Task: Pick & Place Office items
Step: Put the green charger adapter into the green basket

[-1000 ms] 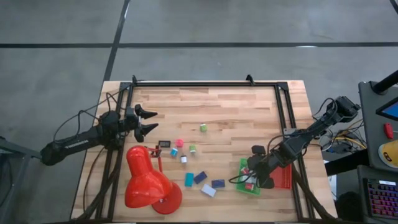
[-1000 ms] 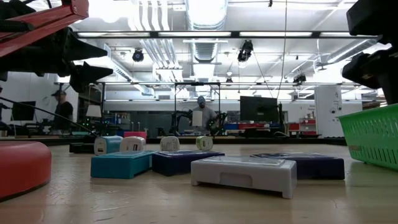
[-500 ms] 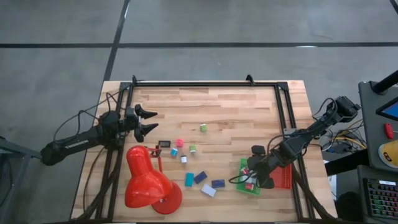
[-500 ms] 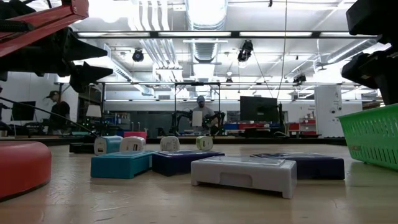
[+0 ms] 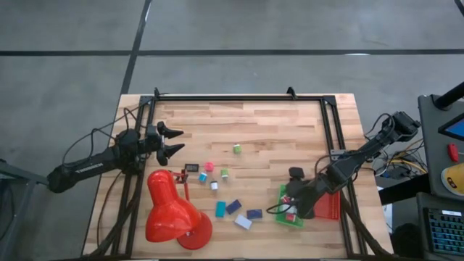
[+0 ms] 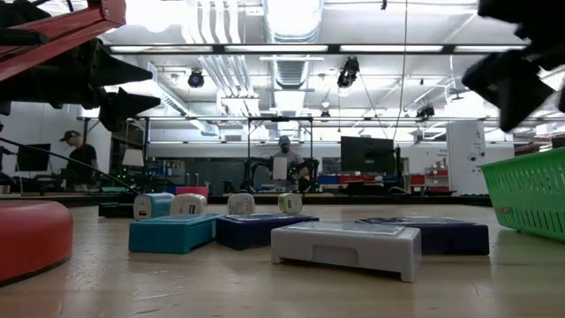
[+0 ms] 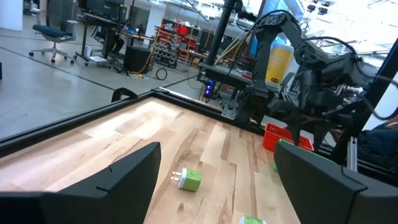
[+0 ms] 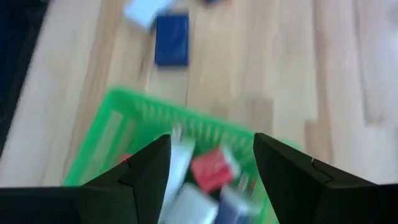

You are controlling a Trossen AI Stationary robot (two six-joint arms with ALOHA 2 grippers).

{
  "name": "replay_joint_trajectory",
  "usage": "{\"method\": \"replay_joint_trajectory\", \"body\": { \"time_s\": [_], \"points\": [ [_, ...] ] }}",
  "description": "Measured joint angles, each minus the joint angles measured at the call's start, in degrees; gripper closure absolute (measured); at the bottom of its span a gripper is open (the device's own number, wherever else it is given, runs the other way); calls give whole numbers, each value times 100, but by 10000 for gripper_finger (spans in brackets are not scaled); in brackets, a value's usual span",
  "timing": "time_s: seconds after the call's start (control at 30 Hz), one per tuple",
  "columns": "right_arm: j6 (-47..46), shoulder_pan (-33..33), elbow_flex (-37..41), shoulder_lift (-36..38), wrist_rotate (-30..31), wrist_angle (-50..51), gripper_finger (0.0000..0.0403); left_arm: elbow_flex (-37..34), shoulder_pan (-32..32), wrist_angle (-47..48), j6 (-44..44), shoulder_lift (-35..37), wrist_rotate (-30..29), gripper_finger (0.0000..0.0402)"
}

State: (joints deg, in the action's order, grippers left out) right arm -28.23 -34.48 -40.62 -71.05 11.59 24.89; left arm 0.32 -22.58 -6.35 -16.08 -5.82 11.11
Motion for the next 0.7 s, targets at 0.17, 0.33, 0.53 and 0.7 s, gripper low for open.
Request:
{"method": "replay_joint_trajectory", "body": {
  "time_s": [0.17, 0.33, 0.53, 0.7],
  "points": [
    [618, 0, -22, 7, 958, -667, 179, -2, 0, 2, 2, -2, 0, 82],
    [1320, 263, 30, 7, 1792, -1575, 179, 0, 1, 0, 2, -2, 0, 82],
    [1322, 1118, 37, -194, 2168, -2676, 179, -1, -1, 1, 1, -1, -1, 82],
    [1187, 1845, 39, -784, 2164, -3780, 179, -1, 0, 0, 1, -2, 0, 82]
  ]
}}
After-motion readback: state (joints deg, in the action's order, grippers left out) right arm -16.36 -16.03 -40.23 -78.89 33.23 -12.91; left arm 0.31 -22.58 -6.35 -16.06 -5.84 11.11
